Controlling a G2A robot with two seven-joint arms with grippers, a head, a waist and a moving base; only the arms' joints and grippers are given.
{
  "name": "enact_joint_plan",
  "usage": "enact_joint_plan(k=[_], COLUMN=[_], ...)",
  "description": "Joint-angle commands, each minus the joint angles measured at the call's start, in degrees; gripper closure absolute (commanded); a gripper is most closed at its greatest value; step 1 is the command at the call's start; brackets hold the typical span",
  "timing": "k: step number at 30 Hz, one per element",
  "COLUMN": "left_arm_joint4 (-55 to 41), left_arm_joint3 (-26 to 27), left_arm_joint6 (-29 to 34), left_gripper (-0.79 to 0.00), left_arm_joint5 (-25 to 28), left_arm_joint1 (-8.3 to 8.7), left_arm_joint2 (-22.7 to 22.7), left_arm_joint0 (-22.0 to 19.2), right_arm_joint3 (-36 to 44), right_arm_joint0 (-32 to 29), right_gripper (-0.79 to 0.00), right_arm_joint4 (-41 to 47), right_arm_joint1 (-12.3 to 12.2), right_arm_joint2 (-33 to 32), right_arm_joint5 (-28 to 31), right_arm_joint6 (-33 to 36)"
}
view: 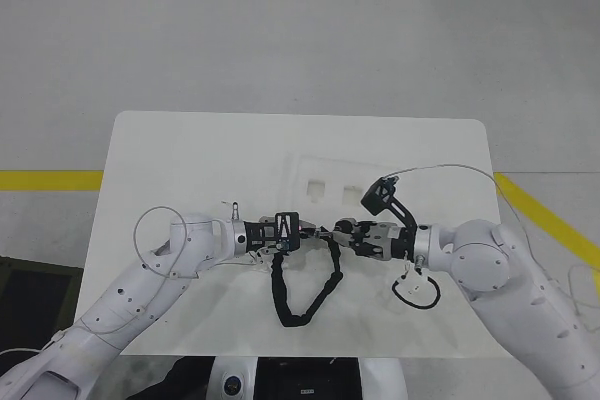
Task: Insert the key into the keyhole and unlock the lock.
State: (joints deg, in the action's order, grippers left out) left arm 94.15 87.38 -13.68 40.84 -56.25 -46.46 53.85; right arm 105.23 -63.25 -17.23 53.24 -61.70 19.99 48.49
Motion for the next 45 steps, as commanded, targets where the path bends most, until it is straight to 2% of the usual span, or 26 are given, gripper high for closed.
enact_joint_plan(k=[1, 21, 33, 45], left_arm_joint4=[0.0, 0.0, 0.0, 3.59], left_arm_joint3=[0.0, 0.0, 0.0, 5.12], left_arm_joint6=[0.0, 0.0, 0.0, 7.09], left_gripper=[0.0, 0.0, 0.0, 0.0], left_arm_joint5=[0.0, 0.0, 0.0, -2.97], left_arm_joint1=[0.0, 0.0, 0.0, -0.01], left_arm_joint2=[0.0, 0.0, 0.0, -1.2], left_arm_joint0=[0.0, 0.0, 0.0, 2.21], right_arm_joint3=[-0.14, 0.28, 2.57, 3.87], right_arm_joint0=[0.14, 0.75, 0.78, 0.14], right_gripper=[0.0, 0.0, 0.0, 0.0], right_arm_joint4=[0.07, -1.15, -5.1, -6.95], right_arm_joint1=[0.08, 0.72, 1.05, 0.94], right_arm_joint2=[0.15, 1.6, 2.36, 1.35], right_arm_joint5=[-0.23, -1.74, -5.63, -7.84], right_arm_joint6=[0.02, 0.54, 0.68, 3.04])
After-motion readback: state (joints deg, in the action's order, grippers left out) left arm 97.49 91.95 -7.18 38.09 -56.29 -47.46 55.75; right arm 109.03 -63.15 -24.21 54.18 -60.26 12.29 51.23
